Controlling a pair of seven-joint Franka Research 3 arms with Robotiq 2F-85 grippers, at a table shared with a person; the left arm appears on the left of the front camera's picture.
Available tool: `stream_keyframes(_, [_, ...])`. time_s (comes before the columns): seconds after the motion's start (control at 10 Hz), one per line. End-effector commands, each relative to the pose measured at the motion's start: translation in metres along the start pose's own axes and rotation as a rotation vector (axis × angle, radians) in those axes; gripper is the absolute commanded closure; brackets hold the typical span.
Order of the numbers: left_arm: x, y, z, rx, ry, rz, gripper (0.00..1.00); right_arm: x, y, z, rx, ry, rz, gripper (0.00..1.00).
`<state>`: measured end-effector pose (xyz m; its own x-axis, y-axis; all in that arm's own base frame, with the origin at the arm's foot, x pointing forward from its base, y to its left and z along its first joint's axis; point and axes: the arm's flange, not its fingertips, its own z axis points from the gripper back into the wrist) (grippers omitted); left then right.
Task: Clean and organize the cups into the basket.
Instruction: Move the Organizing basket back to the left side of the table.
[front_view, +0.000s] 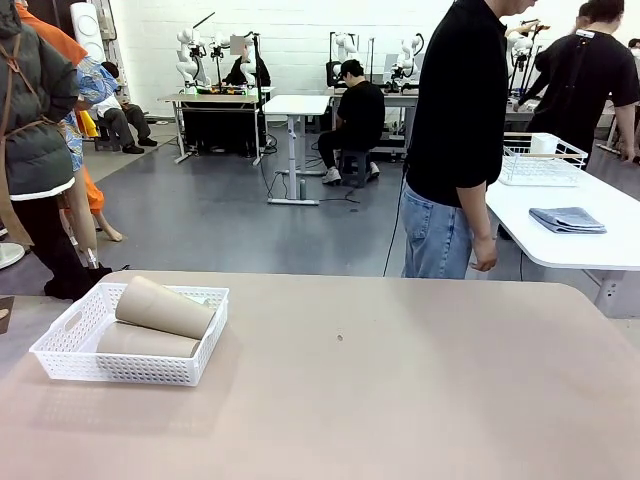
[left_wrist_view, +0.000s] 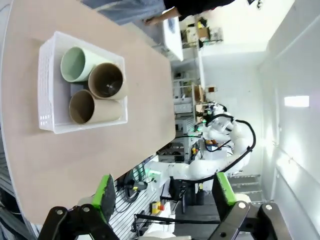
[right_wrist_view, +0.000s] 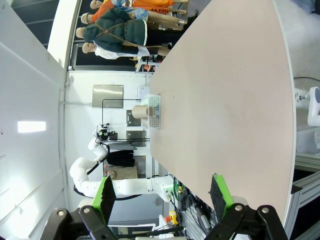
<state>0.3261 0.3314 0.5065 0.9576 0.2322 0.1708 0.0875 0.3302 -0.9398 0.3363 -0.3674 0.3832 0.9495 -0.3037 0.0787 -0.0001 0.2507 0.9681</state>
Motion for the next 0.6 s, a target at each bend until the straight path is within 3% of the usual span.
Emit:
stream_keyframes(0.0, [0.0073, -0.0025, 0.0175, -0.036, -0.014, -0.038, 0.00, -0.0041, 0.0009, -0.0048, -0.014, -0.005, -0.005, 0.00])
stream_keyframes(0.2, [0.0041, -0.0102, 0.0085, 0.010, 0.031, -0.084, 0.00, -0.0041, 0.0009, -0.0048, -0.014, -0.005, -0.005, 0.00])
stream_keyframes(0.3, [-0.0002, -0.0040, 0.0166, -0.023, -0.019, -0.013, 0.00, -0.0041, 0.0009, -0.0048, -0.014, -0.005, -0.005, 0.00])
stream_keyframes(0.5, [-0.0002, -0.0040, 0.0166, -0.023, -0.019, -0.013, 0.00, -0.0041, 0.0009, -0.0048, -0.014, -0.005, -0.005, 0.00])
